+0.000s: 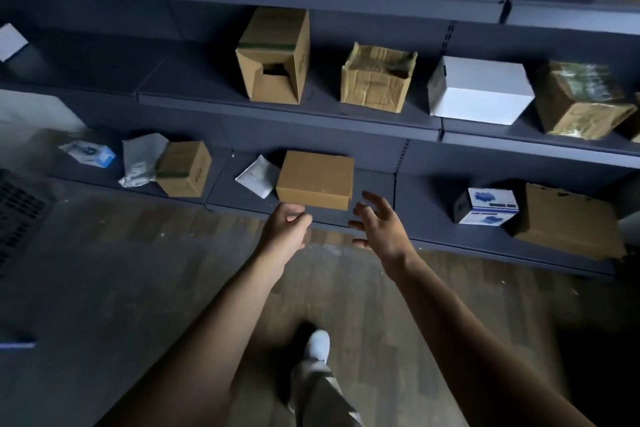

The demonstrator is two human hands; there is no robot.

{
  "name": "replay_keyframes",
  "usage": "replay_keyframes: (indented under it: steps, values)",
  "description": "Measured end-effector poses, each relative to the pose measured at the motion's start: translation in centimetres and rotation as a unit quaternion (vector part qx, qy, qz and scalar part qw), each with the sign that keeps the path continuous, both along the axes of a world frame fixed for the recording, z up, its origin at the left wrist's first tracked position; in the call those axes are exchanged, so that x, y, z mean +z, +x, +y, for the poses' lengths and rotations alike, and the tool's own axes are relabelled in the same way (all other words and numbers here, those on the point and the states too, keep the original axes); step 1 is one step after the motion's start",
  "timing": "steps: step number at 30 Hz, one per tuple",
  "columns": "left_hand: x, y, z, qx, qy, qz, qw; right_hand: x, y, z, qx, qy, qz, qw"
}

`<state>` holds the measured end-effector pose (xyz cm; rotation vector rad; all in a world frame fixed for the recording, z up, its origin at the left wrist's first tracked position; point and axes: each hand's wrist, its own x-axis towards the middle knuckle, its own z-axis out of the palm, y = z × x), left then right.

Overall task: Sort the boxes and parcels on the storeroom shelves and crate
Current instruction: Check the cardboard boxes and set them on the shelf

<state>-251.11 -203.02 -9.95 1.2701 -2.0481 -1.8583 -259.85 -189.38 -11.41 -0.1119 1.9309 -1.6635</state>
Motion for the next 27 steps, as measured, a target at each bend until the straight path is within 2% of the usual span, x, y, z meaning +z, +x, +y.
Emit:
replay_keyframes:
  steps: [6,15,23,27]
  values:
    - [-5.7,-6.5,-8.9,-0.032,0.002,-0.036,0.999,-6.5,-6.0,-9.4,-0.024,0.035,-0.014,0.999]
    - [-15.1,-13.4,-19.0,-0.058,0.025,-0.054,0.997,-16.6,-10.9,-18.4,-0.043,0.14,0.048,0.988]
    - [-32.8,-21.2,-27.7,-0.121,-0.023,-0.011,0.992,-33.6,-16.9,-25.2,-0.1,0.188,0.131,0.968]
    - [-42.7,-24.9,-31.4,-0.106,-0.051,0.027,0.993,-43.3,-20.4,-28.2,-0.119,0.175,0.187,0.959]
